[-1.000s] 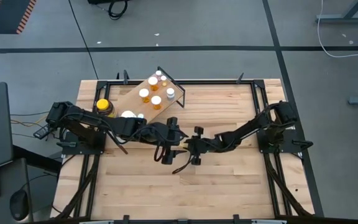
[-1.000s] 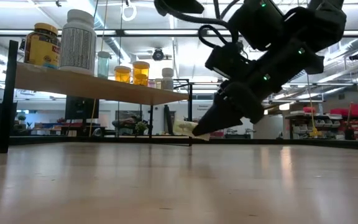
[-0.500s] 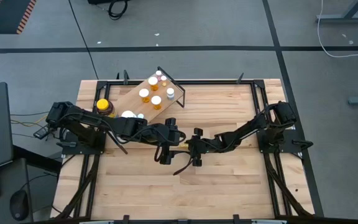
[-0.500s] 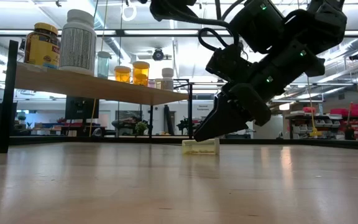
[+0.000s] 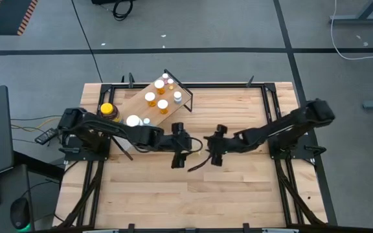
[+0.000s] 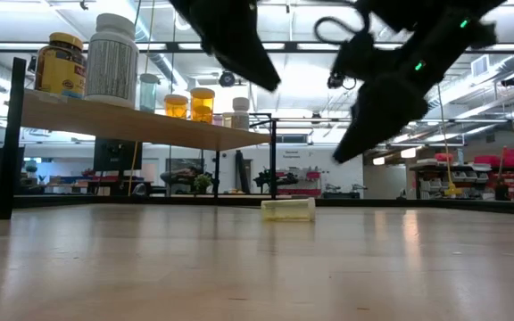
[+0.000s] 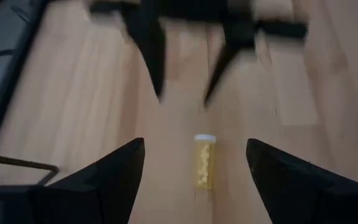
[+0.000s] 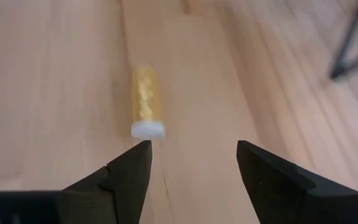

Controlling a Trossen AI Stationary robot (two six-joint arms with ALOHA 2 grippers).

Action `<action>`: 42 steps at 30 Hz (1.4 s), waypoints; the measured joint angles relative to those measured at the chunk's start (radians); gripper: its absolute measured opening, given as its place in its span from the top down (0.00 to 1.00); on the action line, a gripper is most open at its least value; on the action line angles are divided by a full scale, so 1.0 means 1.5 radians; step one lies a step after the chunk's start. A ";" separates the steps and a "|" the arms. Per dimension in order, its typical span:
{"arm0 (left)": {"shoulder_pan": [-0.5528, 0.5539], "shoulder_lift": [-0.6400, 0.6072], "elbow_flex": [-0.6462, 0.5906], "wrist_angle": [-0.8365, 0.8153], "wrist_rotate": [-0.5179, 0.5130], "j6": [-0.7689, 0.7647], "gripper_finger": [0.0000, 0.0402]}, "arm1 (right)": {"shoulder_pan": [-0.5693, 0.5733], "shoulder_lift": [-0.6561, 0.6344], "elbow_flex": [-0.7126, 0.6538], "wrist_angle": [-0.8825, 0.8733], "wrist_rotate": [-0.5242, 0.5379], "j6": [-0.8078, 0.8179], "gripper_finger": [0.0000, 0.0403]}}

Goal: Pick and place medicine bottles onto shelf by color
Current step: Put the small yellow pill bottle on the shelf

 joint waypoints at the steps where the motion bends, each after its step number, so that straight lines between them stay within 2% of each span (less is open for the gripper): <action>1: 0.004 0.014 0.000 0.002 0.003 0.004 0.28 | 0.001 -0.023 0.000 -0.034 0.001 0.018 0.39; 4: 0.019 0.047 -0.001 0.007 0.028 0.022 0.28 | 0.009 -0.088 0.000 -0.116 0.011 0.060 0.39; 12: 0.059 0.069 -0.001 0.006 0.144 0.016 0.28 | 0.066 -0.209 -0.005 -0.274 0.144 0.142 0.39; 20: 0.046 0.105 0.000 0.008 0.147 0.000 0.34 | 0.089 -0.269 -0.071 -0.268 0.191 0.174 0.39; 30: 0.060 0.152 -0.001 0.043 0.143 0.017 0.45 | 0.082 -0.273 -0.114 -0.252 0.191 0.192 0.39; 42: 0.050 0.167 -0.001 0.051 0.101 0.014 0.41 | 0.076 -0.273 -0.114 -0.240 0.193 0.190 0.40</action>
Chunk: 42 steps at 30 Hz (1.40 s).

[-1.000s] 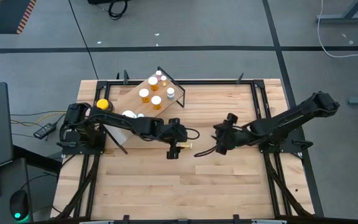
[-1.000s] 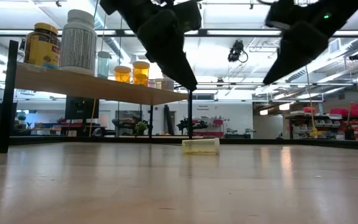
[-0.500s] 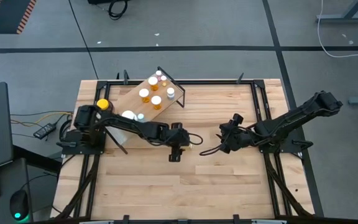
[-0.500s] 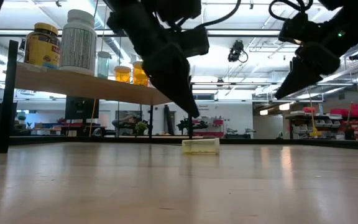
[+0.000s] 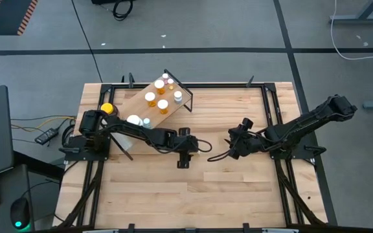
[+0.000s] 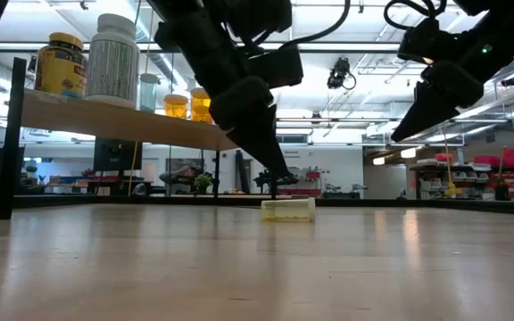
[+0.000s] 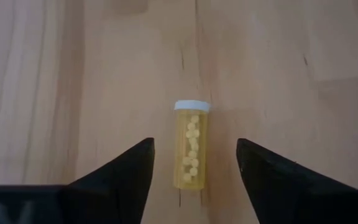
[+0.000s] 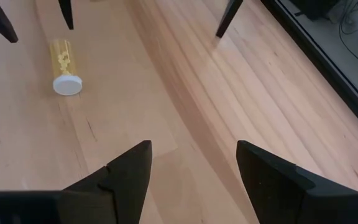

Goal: Pick and place medicine bottles onto shelf by color
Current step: Put the small yellow pill bottle on the shelf

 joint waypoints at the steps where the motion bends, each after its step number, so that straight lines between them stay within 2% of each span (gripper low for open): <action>1: 0.000 0.000 0.000 -0.002 0.000 -0.002 0.41 | -0.001 0.000 0.000 0.001 0.000 -0.002 0.40; 25: 0.013 0.032 0.000 0.005 0.000 -0.015 0.40 | -0.003 0.001 0.000 0.002 -0.001 0.001 0.40; 31: 0.010 0.053 0.000 0.027 0.034 -0.015 0.42 | -0.003 0.001 0.000 0.002 -0.001 0.002 0.40; 42: 0.023 0.065 0.000 0.041 0.035 -0.015 0.43 | -0.003 0.001 0.000 0.006 -0.001 0.002 0.40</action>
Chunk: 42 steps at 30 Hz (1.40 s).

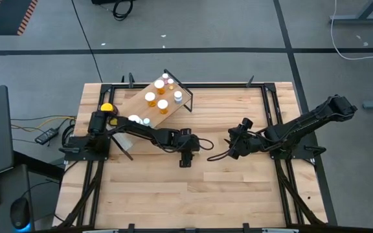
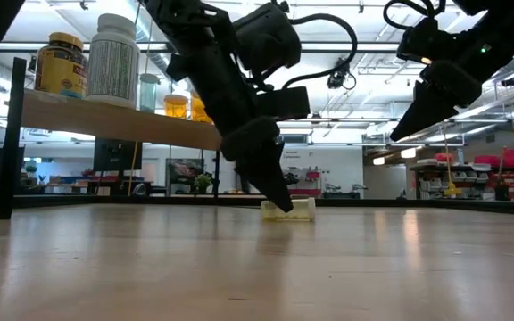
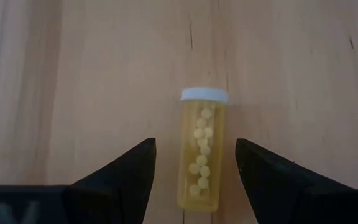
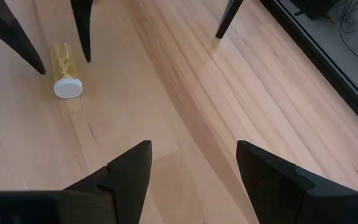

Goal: Pick and place medicine bottles onto shelf by color
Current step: Put the small yellow pill bottle on the shelf

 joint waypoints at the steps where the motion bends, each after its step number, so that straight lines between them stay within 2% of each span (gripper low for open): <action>1: 0.000 0.002 0.000 -0.001 0.000 0.000 0.43 | 0.000 0.000 0.000 0.000 0.000 0.000 0.40; 12: 0.001 0.021 0.001 0.008 0.002 0.001 0.50 | -0.001 0.000 0.000 0.002 0.000 0.000 0.40; 28: 0.000 0.022 0.000 0.040 0.000 0.003 0.77 | -0.001 0.000 0.000 0.002 0.000 0.000 0.40; 35: 0.000 0.021 0.000 0.040 0.000 0.015 0.76 | -0.001 0.000 0.000 0.002 0.000 0.000 0.40; 42: 0.000 -0.025 -0.001 0.043 0.000 0.017 0.76 | 0.002 -0.002 0.000 0.016 -0.011 0.007 0.40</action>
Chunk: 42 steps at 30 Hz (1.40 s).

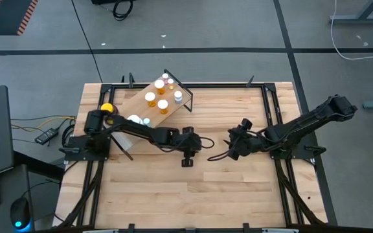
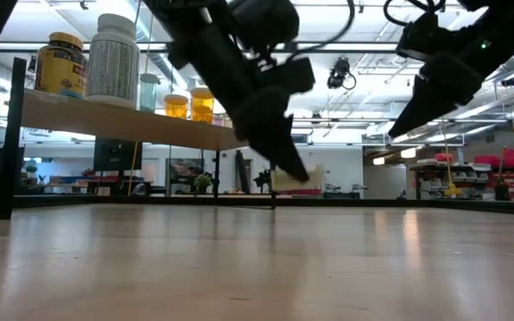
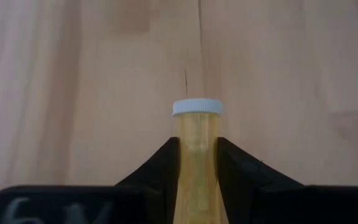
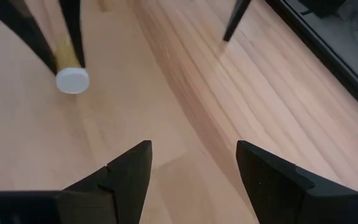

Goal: Pick and place medicine bottles onto shelf by color
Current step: Put the small yellow pill bottle on the shelf

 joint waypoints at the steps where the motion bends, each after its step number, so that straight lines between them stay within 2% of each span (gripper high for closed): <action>1: 0.000 -0.008 0.000 0.003 0.000 -0.002 0.76 | 0.002 -0.002 0.000 0.004 -0.003 0.000 0.40; 9: 0.002 -0.087 0.000 0.033 0.001 0.035 0.76 | 0.022 -0.064 0.018 0.023 -0.011 -0.021 0.40; 16: 0.021 -0.205 0.001 0.097 -0.001 0.053 0.76 | 0.049 -0.161 0.031 0.027 -0.009 -0.048 0.40; 22: 0.012 -0.258 0.000 0.130 -0.003 0.035 0.76 | 0.070 -0.176 0.031 0.020 -0.007 -0.055 0.40; 24: 0.001 -0.258 0.001 0.137 -0.026 0.035 0.76 | 0.076 -0.170 0.020 0.025 -0.007 -0.055 0.40; 30: -0.045 -0.246 -0.015 0.150 -0.172 0.057 0.76 | 0.076 -0.142 -0.018 0.029 -0.006 -0.042 0.40; 34: -0.072 -0.254 -0.111 0.315 -0.220 0.061 0.77 | 0.069 -0.132 -0.038 0.051 -0.006 -0.040 0.40; 42: -0.100 -0.253 -0.426 0.935 -0.296 0.056 0.77 | 0.057 -0.127 -0.053 0.111 -0.006 -0.064 0.40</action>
